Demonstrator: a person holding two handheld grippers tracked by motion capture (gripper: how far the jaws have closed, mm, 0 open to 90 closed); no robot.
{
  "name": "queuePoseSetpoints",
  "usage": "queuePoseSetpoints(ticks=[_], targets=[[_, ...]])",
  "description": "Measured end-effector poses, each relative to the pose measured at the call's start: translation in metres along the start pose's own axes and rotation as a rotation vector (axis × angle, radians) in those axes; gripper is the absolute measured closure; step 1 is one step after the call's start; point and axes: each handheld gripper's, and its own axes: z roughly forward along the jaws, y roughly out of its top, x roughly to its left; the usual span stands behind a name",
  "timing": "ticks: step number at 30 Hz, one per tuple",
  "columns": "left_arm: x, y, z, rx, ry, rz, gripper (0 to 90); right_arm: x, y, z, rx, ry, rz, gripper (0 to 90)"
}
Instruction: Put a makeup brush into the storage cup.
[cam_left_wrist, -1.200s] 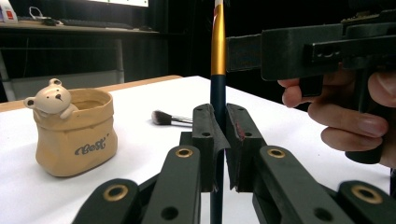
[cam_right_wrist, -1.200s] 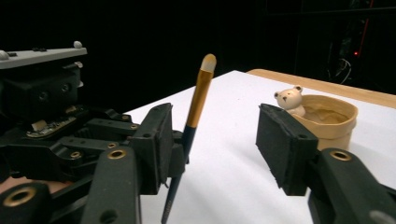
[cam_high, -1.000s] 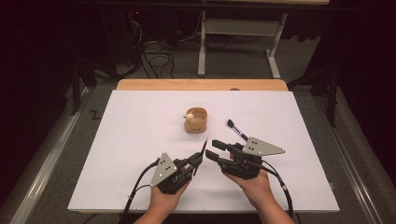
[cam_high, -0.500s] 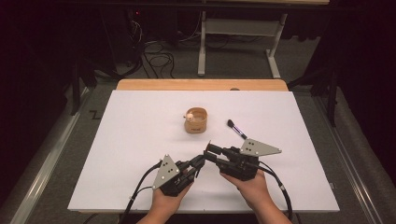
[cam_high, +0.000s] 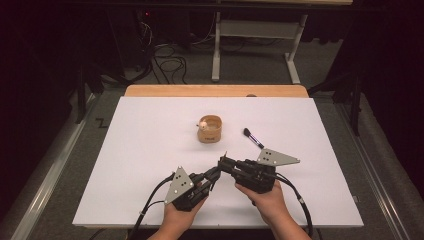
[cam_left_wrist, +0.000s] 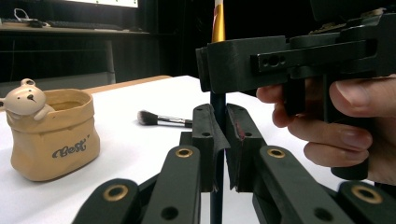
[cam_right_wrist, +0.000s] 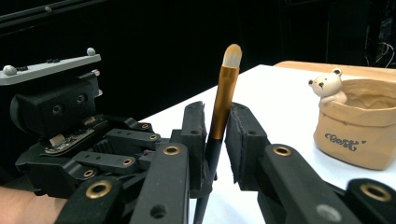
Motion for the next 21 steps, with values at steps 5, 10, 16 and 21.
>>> queuePoseSetpoints(ticks=[5,10,16,21], targets=[[-0.0001,-0.0011,0.0010,0.007,0.000,0.004,83.1,-0.0002,-0.0010,0.0005,-0.001,0.007,-0.006,84.9],[0.0002,-0.0015,0.0018,0.012,-0.003,0.001,82.9,0.0007,-0.0012,0.0005,0.008,-0.002,-0.019,85.3],[0.0001,-0.0013,0.0027,0.020,0.003,-0.003,80.3,0.0009,-0.0013,0.0005,0.011,-0.009,-0.024,85.3],[0.0023,0.0010,0.0011,0.019,0.006,-0.009,59.5,0.0001,0.0006,-0.0023,-0.003,-0.024,-0.035,85.3]])
